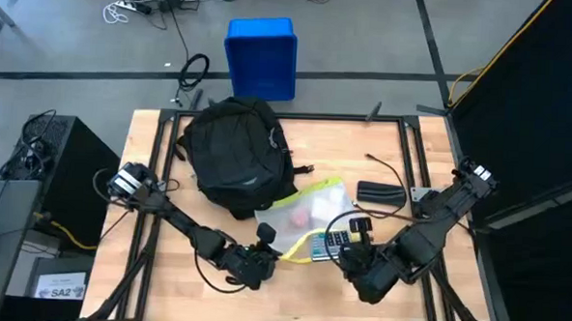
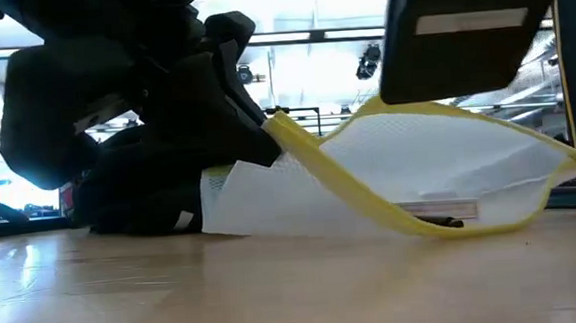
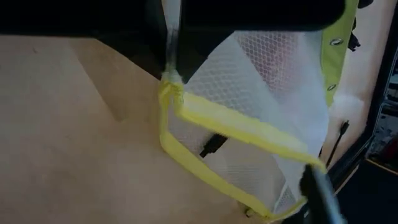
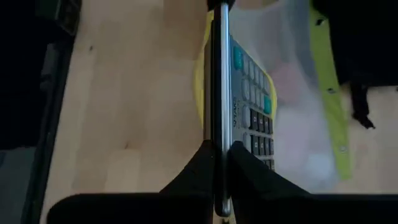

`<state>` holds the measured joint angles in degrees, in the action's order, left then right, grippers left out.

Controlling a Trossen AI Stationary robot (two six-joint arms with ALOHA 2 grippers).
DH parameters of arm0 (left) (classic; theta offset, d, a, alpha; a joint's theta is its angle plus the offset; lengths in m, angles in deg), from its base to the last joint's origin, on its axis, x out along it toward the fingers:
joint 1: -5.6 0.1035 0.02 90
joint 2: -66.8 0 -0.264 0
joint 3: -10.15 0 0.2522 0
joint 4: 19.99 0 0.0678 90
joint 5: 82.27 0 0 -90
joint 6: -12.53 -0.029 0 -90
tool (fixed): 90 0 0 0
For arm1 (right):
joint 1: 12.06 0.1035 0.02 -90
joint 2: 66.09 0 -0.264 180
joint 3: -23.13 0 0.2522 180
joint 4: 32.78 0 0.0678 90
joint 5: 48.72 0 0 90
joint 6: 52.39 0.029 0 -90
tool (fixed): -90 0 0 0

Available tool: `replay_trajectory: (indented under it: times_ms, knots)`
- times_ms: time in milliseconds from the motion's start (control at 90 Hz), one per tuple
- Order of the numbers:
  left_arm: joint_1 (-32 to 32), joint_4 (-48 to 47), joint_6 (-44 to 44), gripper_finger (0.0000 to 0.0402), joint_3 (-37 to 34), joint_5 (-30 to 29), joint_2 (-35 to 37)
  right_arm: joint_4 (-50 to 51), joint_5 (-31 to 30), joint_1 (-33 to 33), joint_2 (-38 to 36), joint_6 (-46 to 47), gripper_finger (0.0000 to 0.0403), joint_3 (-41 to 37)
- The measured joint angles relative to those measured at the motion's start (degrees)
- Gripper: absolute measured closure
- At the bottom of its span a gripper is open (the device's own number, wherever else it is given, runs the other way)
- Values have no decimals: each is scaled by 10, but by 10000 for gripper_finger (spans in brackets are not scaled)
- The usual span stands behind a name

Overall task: Unpack backpack
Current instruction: Remove the calculator from the zip lock bag

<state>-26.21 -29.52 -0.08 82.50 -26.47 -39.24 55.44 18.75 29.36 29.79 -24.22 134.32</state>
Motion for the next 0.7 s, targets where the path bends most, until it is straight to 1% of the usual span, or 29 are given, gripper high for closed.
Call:
replay_trajectory:
  times_ms: [144, 389, 489, 622, 700]
  knots:
    - [0, -3, 6, 402, 0, 3, 0, -16, 31, -7, 0, -26, 402, 0]
    - [0, -13, 17, 402, 0, 4, 0, -75, 124, -1, 0, -39, 402, 0]
    - [1, -12, 17, 402, 0, 4, 0, -93, 136, 6, 0, -38, 402, 0]
    - [1, -13, 17, 402, 0, 4, 0, -90, 138, 12, 1, -32, 402, -1]
    - [1, -13, 17, 402, 0, 3, 0, -135, 149, 12, 2, -54, 402, -12]
